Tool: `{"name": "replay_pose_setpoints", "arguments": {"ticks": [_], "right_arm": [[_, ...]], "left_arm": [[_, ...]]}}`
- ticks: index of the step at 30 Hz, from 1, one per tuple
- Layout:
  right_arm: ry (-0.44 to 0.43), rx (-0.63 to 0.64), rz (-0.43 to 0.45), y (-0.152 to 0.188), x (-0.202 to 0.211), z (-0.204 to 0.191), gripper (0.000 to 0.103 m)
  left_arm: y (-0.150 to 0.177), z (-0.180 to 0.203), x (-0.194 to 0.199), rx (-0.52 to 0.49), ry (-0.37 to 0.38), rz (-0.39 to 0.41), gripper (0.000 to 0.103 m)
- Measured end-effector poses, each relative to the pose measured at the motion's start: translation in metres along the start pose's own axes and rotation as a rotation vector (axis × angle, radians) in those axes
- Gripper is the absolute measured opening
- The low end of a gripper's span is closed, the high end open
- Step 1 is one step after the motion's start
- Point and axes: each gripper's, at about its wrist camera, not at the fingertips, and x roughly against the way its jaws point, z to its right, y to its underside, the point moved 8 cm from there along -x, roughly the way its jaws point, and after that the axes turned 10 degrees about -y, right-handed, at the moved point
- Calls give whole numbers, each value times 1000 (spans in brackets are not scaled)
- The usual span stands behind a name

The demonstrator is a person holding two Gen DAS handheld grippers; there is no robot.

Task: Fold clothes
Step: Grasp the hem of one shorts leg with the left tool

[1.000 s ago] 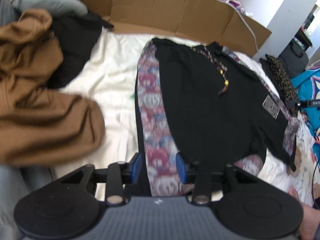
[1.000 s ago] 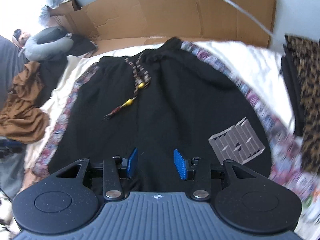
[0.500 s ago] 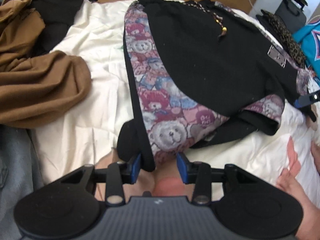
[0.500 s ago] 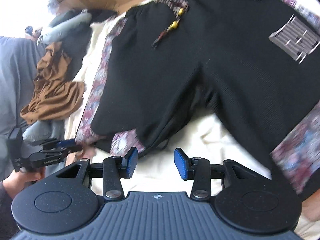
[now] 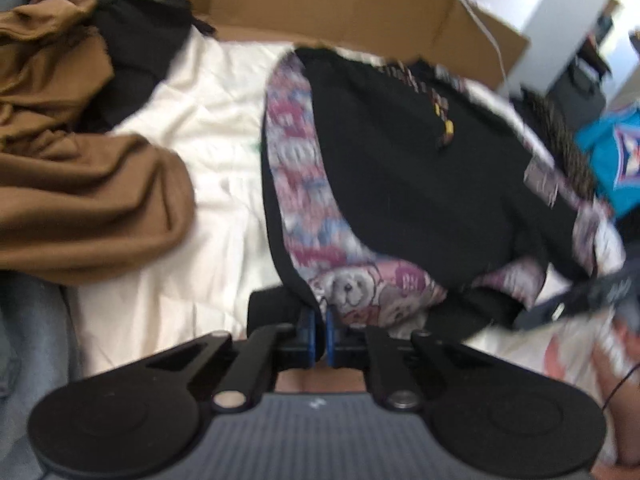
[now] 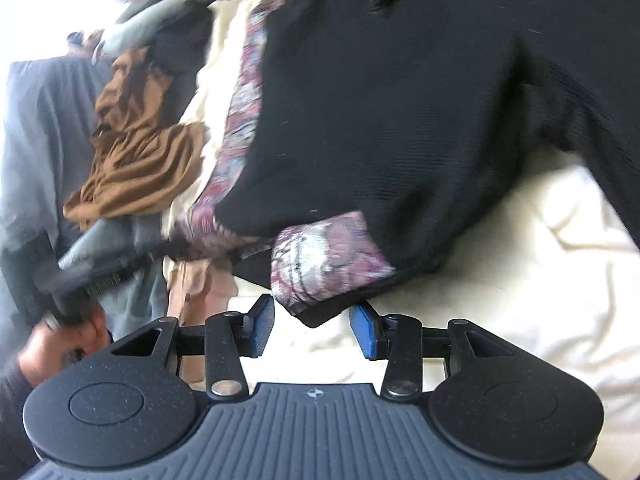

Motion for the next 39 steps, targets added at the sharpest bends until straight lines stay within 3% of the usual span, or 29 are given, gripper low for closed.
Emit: {"name": "replay_pose_setpoints", "arguments": {"ticks": [4,5,6,7,8,9,17,28,34,36,37,39], "right_arm": [[35,-15,24,-6,-8,4,46],[50,-9,27,-7,-9,5,41],[62,-1,31,-8,-7,6,26],[72,-2,35,-8,-2,8,18],[86,-4,42,-9,2,10,17],[98,3,55,-10,9,11,9],[196,100,22,-17,67,8,6],[330,210,-143,9,129,0,6],[364,177,-209,23,120,11,13],[357,160,-213,29,119,14,22],[352,155,-212,31,119,15,37],[350,148,-202,32,121,16,47]], "left_arm": [[-14,0,7,18,21,29,5],[-17,1,8,18,25,35,5],[-20,1,9,26,30,41,4],[-21,1,10,37,33,43,4],[-23,1,12,48,36,46,4],[-23,1,14,56,34,51,4],[-22,2,29,161,78,40,4],[-19,-12,44,395,179,-34,3],[5,-22,18,350,101,-139,5],[13,-29,14,371,113,-134,11],[17,-32,12,385,112,-136,14],[25,-34,10,384,107,-149,30]]}}
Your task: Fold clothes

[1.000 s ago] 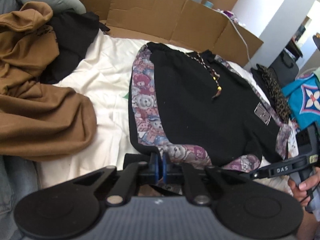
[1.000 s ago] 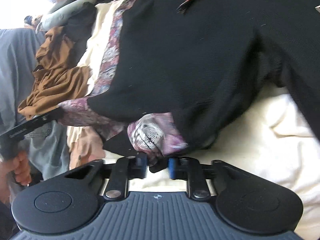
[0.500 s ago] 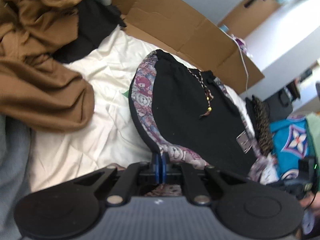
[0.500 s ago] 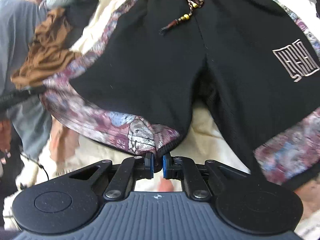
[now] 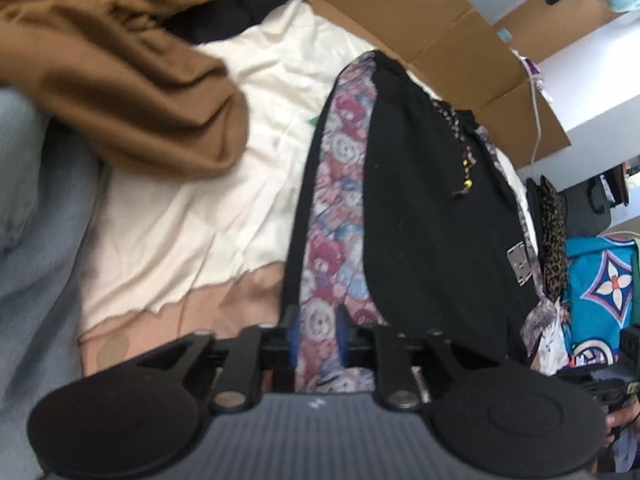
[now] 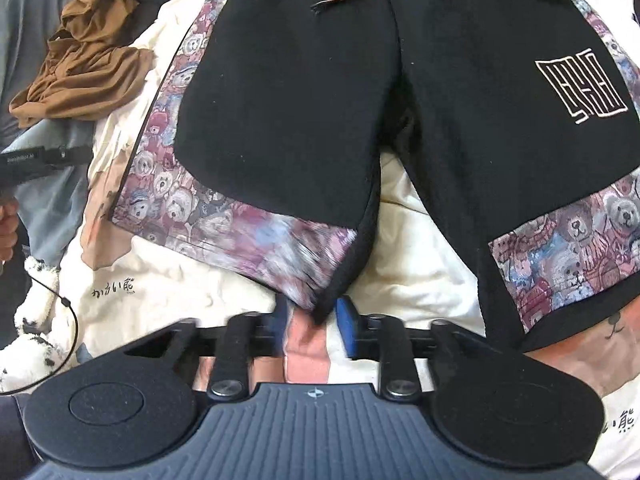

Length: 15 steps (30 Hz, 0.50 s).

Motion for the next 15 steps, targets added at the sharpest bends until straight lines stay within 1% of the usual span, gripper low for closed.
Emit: {"name": "replay_pose_setpoints", "arguments": {"ticks": [3,4,9,13,15], "right_arm": [[-3,-18,21,-1,1,5,48],[-1,-31,35,-2,1,8,48],[12,-77,87,-10,-10,24,48],[-21,-133,110,-12,-23,35,48],[-31,-160,122,-11,-28,41,48]], "left_arm": [[9,-2,-5,-42,-17,-16,45],[12,-1,-7,-60,-21,-22,48],[28,-2,-22,-80,-31,-47,49],[40,-1,-33,-86,-3,-63,50],[45,-4,-41,-82,-19,-78,49]]}}
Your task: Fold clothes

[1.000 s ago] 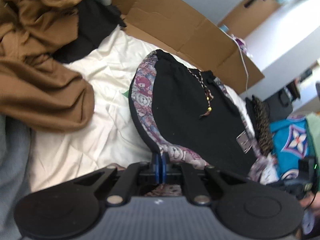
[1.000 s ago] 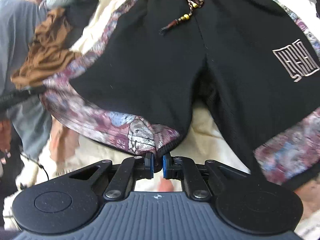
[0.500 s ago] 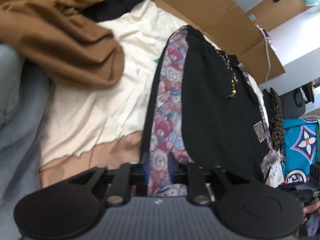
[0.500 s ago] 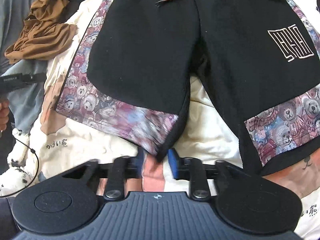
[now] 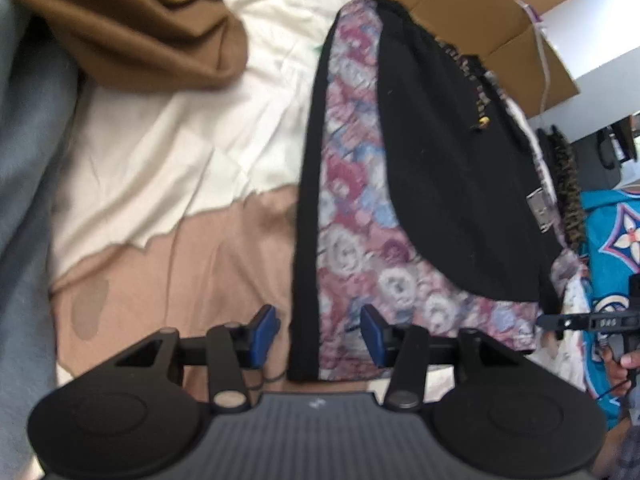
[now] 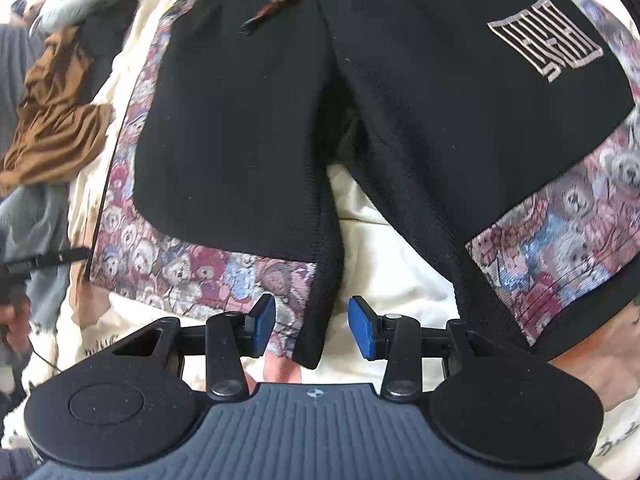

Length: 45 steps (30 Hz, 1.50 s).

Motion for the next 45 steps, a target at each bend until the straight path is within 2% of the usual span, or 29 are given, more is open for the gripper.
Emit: {"name": "replay_pose_setpoints", "arguments": {"ticks": [7,13,14,15,16,19,20,26,32,34,37,39,45], "right_arm": [[-54,-127,-6,7,-24,17,48],[-160,-203,7,8,-38,26,48],[-169,-209,9,7,-39,26,48],[-175,-213,10,7,-39,25,48],[-177,-212,8,6,-40,23,48],[-182,-204,3,5,-40,20,48],[-183,-198,3,5,-39,18,48],[-176,-183,-3,3,-37,20,48],[-192,-186,-1,2,-38,21,50],[-211,-175,-2,2,-40,20,54],[-241,-169,-3,2,-44,20,54],[-271,-199,-5,1,-43,24,54],[-314,-225,-19,1,-42,20,52]], "left_arm": [[13,-3,-2,10,8,-20,49],[15,-7,-3,100,95,4,49],[16,-6,-3,109,110,10,44],[18,-5,-4,120,125,9,30],[20,-4,-4,128,148,-4,24],[22,2,1,101,150,-4,15],[22,3,3,87,144,-1,7],[18,-13,8,93,71,8,6],[19,-11,9,110,89,7,6],[16,-12,15,120,104,18,6],[12,-14,26,117,113,41,6],[5,-18,34,126,105,68,5],[4,-25,32,136,90,55,5]]}}
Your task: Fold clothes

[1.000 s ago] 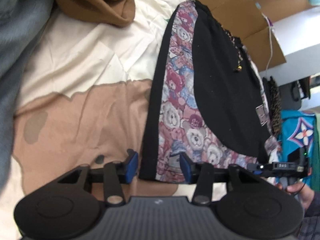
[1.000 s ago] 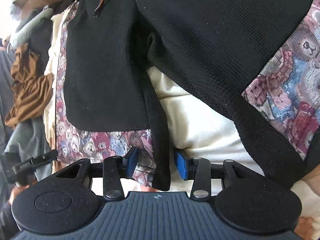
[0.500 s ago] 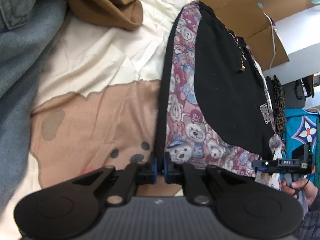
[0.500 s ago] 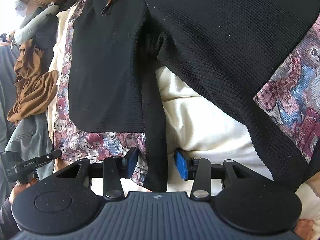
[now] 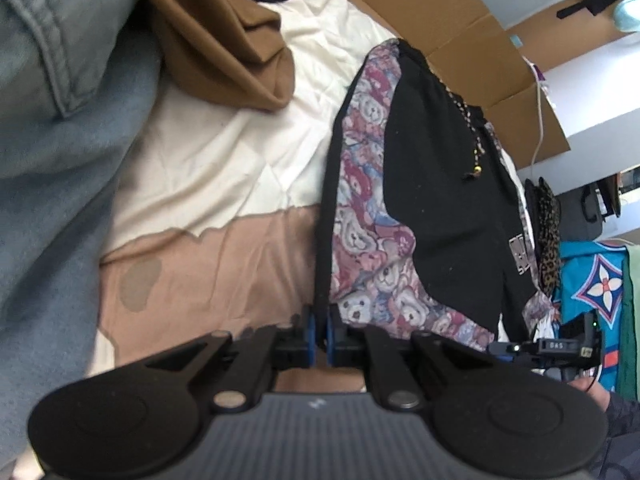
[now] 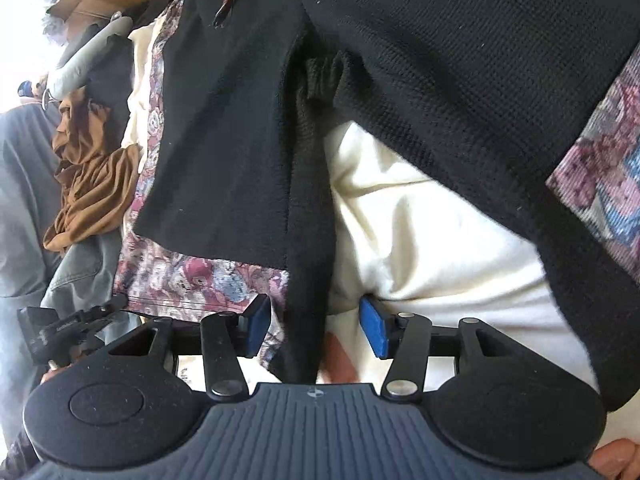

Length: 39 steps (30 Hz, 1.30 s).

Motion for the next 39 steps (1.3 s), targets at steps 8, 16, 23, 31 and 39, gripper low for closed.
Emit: {"name": "replay_pose_setpoints", "arguments": {"ticks": [8,16,23,31,39], "right_arm": [[-23,-43,-67,12,-6,-2,0],[39,65,-141,14,9,-16,0],[150,115,-205,23,-22,-10,0],[212,178,-254,17,-22,-19,13],[272,251,-226,-9,40,-27,24]], "left_arm": [[1,1,2,20,16,-15,5],[8,4,8,34,16,-40,5],[20,-16,-13,36,-59,-89,5],[20,-17,-12,17,-97,-80,6],[21,-24,14,74,-141,-55,16]]}}
